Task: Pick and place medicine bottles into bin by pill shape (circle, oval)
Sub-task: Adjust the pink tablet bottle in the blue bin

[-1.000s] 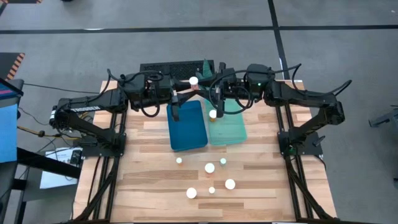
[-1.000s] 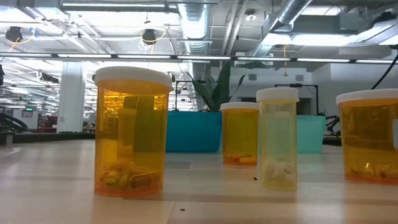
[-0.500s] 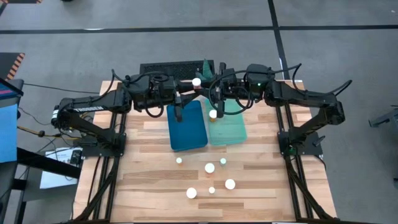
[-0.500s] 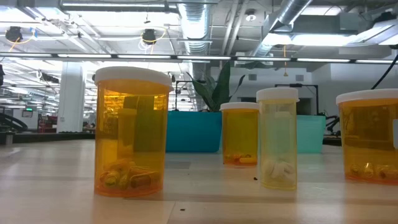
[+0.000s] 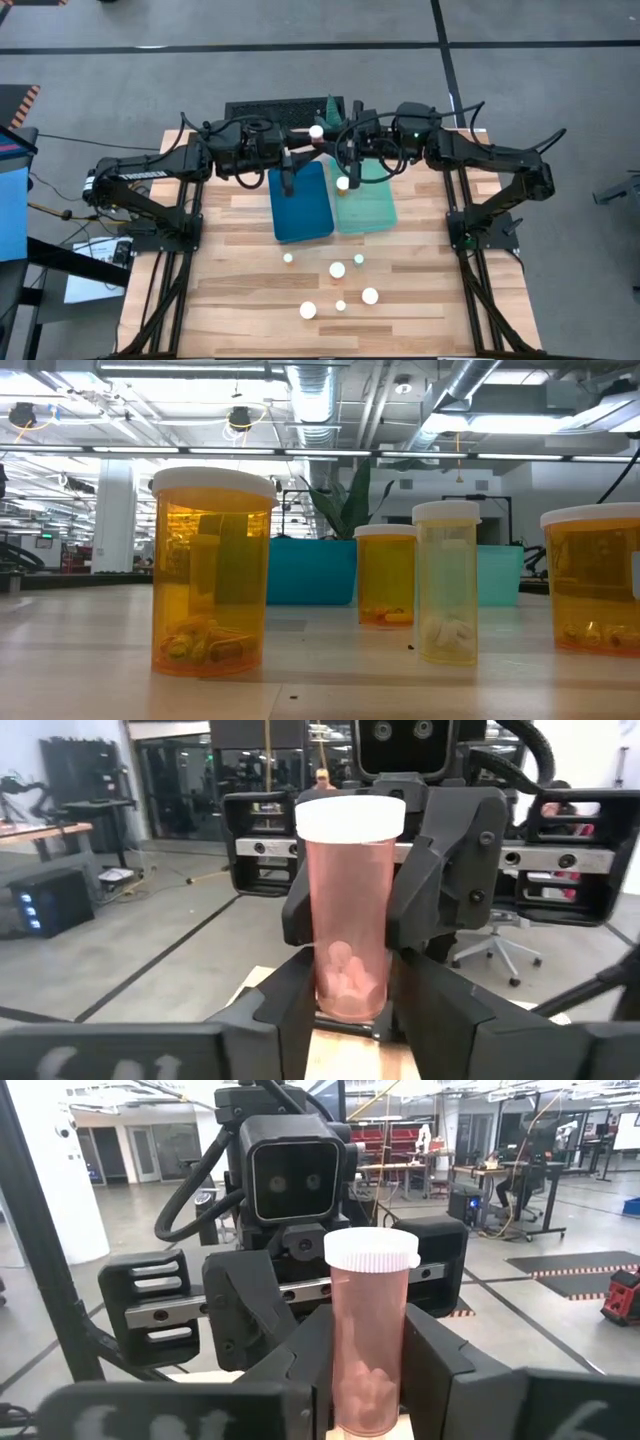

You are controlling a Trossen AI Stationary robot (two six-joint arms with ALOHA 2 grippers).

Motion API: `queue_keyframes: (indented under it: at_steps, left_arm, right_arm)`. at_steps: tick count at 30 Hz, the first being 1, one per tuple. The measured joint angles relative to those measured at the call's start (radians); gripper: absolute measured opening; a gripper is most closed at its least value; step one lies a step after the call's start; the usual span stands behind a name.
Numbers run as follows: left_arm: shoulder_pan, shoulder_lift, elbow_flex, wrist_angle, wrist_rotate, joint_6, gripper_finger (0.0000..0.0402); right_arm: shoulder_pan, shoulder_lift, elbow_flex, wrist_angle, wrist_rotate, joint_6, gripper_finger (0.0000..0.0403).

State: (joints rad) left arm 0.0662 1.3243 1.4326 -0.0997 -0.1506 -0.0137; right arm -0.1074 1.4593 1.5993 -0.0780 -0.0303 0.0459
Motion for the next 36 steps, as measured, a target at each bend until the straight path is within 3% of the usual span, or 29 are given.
queue_keyframes:
  at_steps: [12, 19, 24, 27, 32, 36]
  left_arm:
    - [-0.022, -0.01, 0.0, -0.138, 0.038, -0.077, 0.0221]
    - [-0.022, -0.131, 0.0, -0.401, 0.005, -0.169, 0.0226]
    - [-0.02, -0.249, 0.003, -0.388, -0.087, -0.166, 0.0226]
    - [-0.02, -0.251, 0.003, -0.355, -0.095, -0.125, 0.0226]
    - [-0.021, -0.177, 0.0, -0.387, 0.021, -0.11, 0.0226]
    - [-0.022, -0.121, -0.001, -0.407, 0.039, -0.075, 0.0226]
  right_arm:
    - [0.0, 0.0, 0.0, 0.003, -0.001, -0.002, 0.0102]
    - [0.0, -0.042, 0.0, -0.092, 0.0, -0.018, 0.0102]
    - [0.001, -0.04, -0.001, -0.221, 0.0, -0.021, 0.0102]
    - [0.014, -0.022, 0.0, -0.253, 0.002, -0.021, 0.0102]
    - [0.039, 0.03, -0.001, -0.269, 0.001, -0.02, 0.0102]
    - [0.061, 0.062, -0.001, -0.266, 0.001, -0.02, 0.0102]
